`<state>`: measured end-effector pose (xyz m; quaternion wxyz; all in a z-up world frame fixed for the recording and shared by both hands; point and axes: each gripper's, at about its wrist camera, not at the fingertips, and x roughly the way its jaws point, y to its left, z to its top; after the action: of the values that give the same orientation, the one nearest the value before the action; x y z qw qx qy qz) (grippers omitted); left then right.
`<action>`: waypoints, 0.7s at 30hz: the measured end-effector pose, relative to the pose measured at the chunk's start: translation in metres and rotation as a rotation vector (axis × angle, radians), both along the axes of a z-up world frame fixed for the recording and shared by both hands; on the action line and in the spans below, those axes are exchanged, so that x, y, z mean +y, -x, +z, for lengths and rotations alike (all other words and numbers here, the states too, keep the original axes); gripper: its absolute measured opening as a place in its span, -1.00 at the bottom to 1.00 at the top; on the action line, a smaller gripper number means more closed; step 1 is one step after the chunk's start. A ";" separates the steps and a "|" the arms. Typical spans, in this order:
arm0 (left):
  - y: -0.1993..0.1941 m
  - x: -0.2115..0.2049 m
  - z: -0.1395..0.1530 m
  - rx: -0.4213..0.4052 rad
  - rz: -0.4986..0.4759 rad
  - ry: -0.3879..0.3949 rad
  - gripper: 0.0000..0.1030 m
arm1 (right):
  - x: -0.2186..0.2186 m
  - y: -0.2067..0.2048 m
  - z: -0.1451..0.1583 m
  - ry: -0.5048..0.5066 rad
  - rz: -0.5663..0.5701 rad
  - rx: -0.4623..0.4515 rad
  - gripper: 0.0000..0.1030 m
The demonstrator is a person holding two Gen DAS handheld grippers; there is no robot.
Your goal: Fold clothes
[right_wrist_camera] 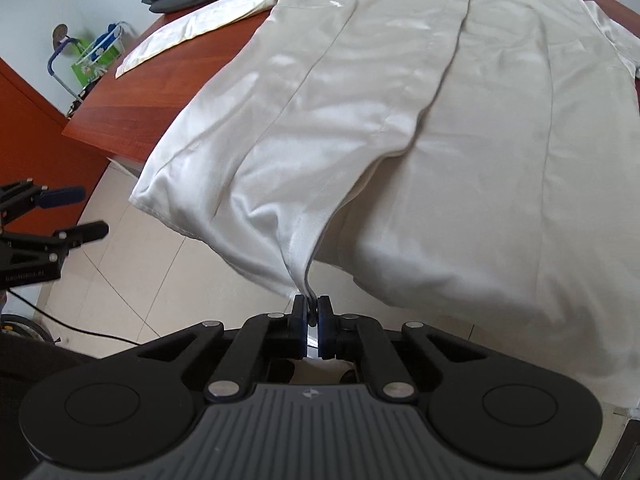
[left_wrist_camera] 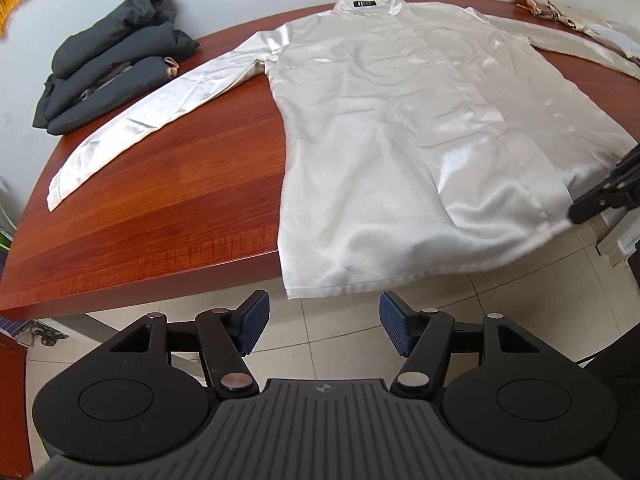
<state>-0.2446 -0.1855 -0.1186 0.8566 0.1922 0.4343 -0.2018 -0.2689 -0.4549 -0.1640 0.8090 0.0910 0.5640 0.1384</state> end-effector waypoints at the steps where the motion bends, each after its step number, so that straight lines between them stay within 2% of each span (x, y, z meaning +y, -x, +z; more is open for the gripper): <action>1: 0.000 0.000 0.000 -0.001 0.001 -0.002 0.24 | -0.003 0.002 -0.004 0.005 -0.002 0.011 -0.90; 7: -0.005 0.007 0.002 -0.012 0.021 -0.013 0.24 | -0.007 0.016 -0.011 0.018 -0.005 0.032 -0.81; 9: -0.007 0.010 0.003 -0.015 0.033 -0.015 0.24 | -0.007 0.018 -0.008 0.018 -0.007 0.014 -0.53; 11: -0.009 0.013 0.003 -0.016 0.044 -0.019 0.24 | -0.007 0.018 -0.004 0.025 -0.010 0.002 -0.42; 13: -0.011 0.017 0.003 -0.017 0.056 -0.023 0.24 | -0.007 0.017 -0.003 0.030 -0.012 -0.006 -0.37; 17: -0.016 0.023 0.003 -0.018 0.079 -0.028 0.24 | -0.007 0.016 0.004 0.042 -0.011 -0.029 -0.14; 21: -0.024 0.032 0.003 -0.023 0.115 -0.031 0.24 | -0.006 0.014 0.009 0.047 -0.011 -0.043 -0.07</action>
<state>-0.2204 -0.1537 -0.1152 0.8686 0.1826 0.4378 -0.1434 -0.2825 -0.4612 -0.1553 0.8236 0.0719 0.5491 0.1226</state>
